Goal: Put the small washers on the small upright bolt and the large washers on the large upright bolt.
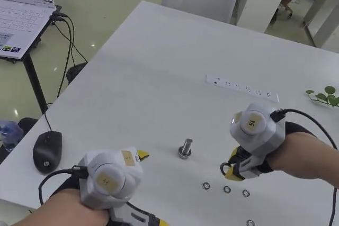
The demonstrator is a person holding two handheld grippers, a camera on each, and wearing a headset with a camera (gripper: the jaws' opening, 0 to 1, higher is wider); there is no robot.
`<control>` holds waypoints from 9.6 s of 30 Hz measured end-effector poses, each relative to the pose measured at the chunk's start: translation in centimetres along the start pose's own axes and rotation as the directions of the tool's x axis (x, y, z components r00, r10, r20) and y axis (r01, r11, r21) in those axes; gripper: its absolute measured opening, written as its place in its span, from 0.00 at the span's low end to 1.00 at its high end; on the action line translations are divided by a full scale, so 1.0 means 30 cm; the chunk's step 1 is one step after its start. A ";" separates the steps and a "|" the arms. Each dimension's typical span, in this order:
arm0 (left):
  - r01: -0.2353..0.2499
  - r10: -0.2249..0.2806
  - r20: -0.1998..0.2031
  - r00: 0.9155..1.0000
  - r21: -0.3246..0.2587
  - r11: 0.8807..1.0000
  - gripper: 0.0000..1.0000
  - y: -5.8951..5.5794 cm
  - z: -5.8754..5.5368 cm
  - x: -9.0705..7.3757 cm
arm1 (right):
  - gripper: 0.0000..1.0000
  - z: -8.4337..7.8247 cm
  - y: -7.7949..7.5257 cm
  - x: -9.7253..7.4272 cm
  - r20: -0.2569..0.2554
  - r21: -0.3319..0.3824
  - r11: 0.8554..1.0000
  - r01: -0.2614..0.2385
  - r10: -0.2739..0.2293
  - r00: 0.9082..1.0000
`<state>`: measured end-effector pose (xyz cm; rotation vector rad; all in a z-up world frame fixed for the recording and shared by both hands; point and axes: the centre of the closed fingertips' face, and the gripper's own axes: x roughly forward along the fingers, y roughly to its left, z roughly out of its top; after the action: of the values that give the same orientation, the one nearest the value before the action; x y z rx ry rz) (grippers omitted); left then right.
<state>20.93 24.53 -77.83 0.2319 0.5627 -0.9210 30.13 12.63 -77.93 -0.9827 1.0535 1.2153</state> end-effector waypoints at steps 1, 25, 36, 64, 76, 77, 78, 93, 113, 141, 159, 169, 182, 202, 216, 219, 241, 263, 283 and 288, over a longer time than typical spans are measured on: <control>-0.001 0.001 0.002 1.000 -0.003 1.000 0.99 0.000 0.001 0.000 | 0.21 0.002 -0.008 -0.004 -0.001 -0.003 1.000 0.004 -0.004 1.000; -0.009 0.009 0.006 1.000 -0.025 1.000 0.99 0.015 -0.012 0.019 | 0.21 0.202 -0.114 0.017 0.041 -0.043 0.999 -0.003 0.005 0.999; -0.010 0.010 -0.002 1.000 -0.017 1.000 0.97 0.031 -0.020 0.021 | 0.21 0.272 -0.140 0.061 0.037 -0.060 0.998 -0.012 0.014 0.999; -0.015 0.015 -0.008 1.000 -0.043 0.999 0.95 0.042 -0.046 0.006 | 0.22 0.301 -0.164 0.187 -0.039 -0.104 0.994 -0.035 0.031 0.999; -0.013 0.012 -0.012 1.000 -0.048 0.999 0.94 0.049 -0.049 0.014 | 0.22 0.291 -0.160 0.235 -0.072 -0.124 0.991 -0.050 0.041 0.997; -0.011 0.010 -0.013 1.000 -0.050 0.999 0.94 0.047 -0.052 0.016 | 0.22 0.289 -0.158 0.238 -0.076 -0.123 0.991 -0.051 0.041 0.996; -0.010 0.009 -0.014 1.000 -0.051 0.999 0.94 0.045 -0.053 0.017 | 0.22 0.290 -0.156 0.245 -0.077 -0.126 0.991 -0.054 0.044 0.996; -0.014 0.013 -0.007 1.000 -0.063 0.998 0.94 0.043 -0.053 0.018 | 0.22 0.274 -0.158 0.325 -0.107 -0.146 0.987 -0.060 0.045 0.993; -0.015 0.015 -0.003 1.000 -0.081 0.997 0.92 0.040 -0.059 0.005 | 0.22 0.267 -0.164 0.366 -0.112 -0.136 0.989 -0.060 0.045 0.993; -0.009 0.008 -0.028 1.000 -0.055 0.998 0.91 0.022 -0.055 0.003 | 0.33 0.300 -0.175 0.331 -0.051 -0.142 0.989 -0.046 0.039 0.998; -0.006 0.006 -0.013 1.000 -0.034 0.999 0.93 0.030 -0.010 0.008 | 0.39 0.294 -0.157 0.200 0.031 -0.208 0.978 -0.023 0.030 0.999; -0.010 0.010 -0.006 1.000 -0.037 0.999 0.92 0.047 0.003 0.007 | 0.39 0.250 -0.144 0.136 0.059 -0.220 0.975 -0.001 0.014 0.998; -0.007 0.007 -0.010 1.000 -0.036 0.999 0.92 0.040 -0.007 -0.006 | 0.38 0.106 -0.117 0.069 0.075 -0.131 0.991 0.025 -0.015 0.997; 0.007 -0.007 -0.001 1.000 -0.012 1.000 0.92 0.038 0.050 0.012 | 0.37 -0.205 -0.069 -0.016 0.056 0.039 0.998 0.057 -0.059 0.997; -0.033 0.033 -0.001 0.999 -0.032 0.999 0.97 0.051 0.057 0.010 | 0.36 -0.304 -0.067 0.055 0.053 0.082 0.996 0.028 -0.032 0.998; -0.043 0.042 -0.015 0.999 -0.029 0.999 0.98 0.052 0.047 0.004 | 0.35 -0.321 -0.068 0.101 0.057 0.093 0.995 0.022 -0.028 0.998; -0.077 0.076 -0.022 0.997 -0.049 0.996 0.99 0.052 0.038 -0.014 | 0.28 -0.363 -0.060 0.247 0.031 0.111 0.994 -0.003 0.000 1.000; -0.073 0.072 -0.031 0.997 -0.058 0.996 0.95 0.018 0.017 -0.041 | 0.22 -0.357 -0.047 0.254 0.014 0.114 0.993 0.016 -0.018 1.000; -0.060 0.058 -0.034 0.998 -0.059 0.996 0.92 -0.006 0.011 -0.045 | 0.13 -0.349 -0.038 0.255 -0.003 0.136 0.990 0.034 -0.034 0.999; -0.062 0.060 -0.031 0.998 -0.058 0.996 0.92 -0.003 0.018 -0.042 | 0.13 -0.346 -0.039 0.252 0.001 0.154 0.987 0.033 -0.034 0.999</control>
<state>20.44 25.11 -76.67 0.2082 0.6056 -0.8420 30.71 4.21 -87.70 -0.8747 1.1068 1.0907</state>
